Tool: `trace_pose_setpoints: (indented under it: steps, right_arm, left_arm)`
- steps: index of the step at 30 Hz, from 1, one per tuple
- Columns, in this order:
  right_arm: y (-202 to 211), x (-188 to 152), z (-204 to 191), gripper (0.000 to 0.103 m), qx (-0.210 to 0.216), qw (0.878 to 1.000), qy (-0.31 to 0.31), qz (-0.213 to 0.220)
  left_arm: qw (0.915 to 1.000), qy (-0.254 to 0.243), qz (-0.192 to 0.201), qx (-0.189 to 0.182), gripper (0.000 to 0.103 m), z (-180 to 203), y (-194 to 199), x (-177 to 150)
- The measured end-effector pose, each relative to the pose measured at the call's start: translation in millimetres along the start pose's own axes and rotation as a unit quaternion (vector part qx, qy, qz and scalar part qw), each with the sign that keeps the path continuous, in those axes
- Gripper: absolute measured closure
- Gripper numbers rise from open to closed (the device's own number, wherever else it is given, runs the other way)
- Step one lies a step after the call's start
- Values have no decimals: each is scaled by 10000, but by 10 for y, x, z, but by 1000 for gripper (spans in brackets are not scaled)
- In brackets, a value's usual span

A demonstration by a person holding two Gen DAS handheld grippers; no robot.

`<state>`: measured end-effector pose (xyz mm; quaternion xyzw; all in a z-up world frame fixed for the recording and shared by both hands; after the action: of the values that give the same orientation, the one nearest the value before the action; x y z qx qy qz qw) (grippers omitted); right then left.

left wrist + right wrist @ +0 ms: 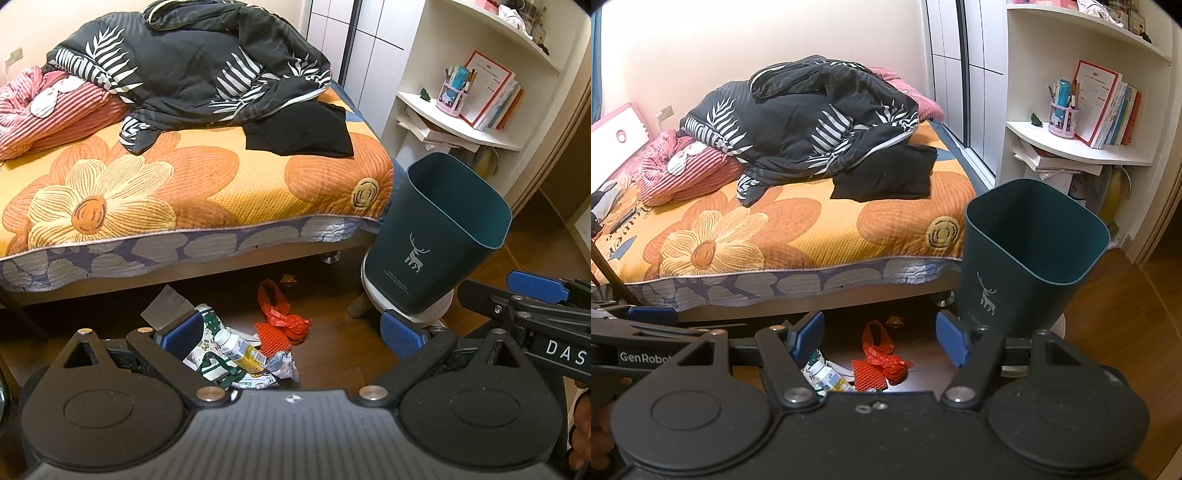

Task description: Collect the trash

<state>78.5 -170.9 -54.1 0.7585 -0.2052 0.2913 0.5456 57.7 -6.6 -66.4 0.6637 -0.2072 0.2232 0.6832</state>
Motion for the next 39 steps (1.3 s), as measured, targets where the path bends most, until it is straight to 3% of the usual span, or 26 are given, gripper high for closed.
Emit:
trace_pose_setpoints:
  steps: [39]
  right_arm:
    - [-142, -133, 6, 35, 67, 9991, -65, -412]
  left_arm:
    - [9989, 252, -362, -167, 0, -23, -182, -175]
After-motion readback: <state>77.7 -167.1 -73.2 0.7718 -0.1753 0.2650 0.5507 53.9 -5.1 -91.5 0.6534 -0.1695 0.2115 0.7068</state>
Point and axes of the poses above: each gripper's, at about its wrist camera, not at the fingertips, and y roughly against the way its jaws point, z to its right, x to its top, the point moved 9 cm from there along -y, roughly the way its jaws point, and after that the axes turned 8 degrees about -y, right-handed, at the moved point
